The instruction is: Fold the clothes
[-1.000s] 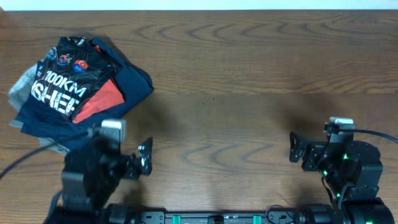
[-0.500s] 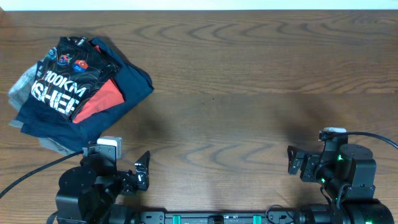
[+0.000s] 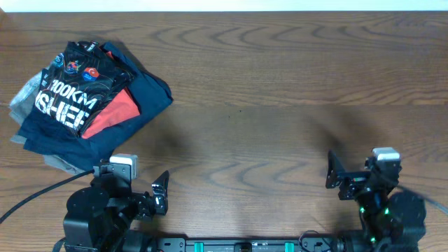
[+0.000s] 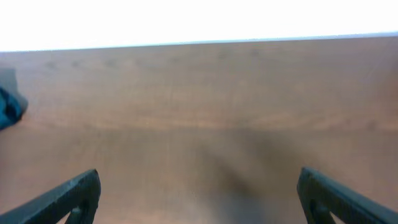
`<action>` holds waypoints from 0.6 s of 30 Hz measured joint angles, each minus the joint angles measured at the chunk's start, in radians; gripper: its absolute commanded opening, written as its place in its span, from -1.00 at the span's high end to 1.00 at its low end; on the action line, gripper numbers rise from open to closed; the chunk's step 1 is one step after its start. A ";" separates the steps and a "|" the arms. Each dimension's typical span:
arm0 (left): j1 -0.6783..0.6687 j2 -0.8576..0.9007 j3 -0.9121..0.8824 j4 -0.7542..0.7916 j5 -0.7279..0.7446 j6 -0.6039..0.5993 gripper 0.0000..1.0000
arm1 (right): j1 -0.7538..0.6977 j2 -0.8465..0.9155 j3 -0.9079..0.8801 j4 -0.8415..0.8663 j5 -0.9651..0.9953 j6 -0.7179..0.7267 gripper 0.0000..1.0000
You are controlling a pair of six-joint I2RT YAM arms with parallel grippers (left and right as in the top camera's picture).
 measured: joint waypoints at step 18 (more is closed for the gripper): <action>0.000 0.000 0.000 0.000 0.000 0.000 -0.96 | 0.010 -0.110 -0.418 0.516 0.005 -0.137 -0.98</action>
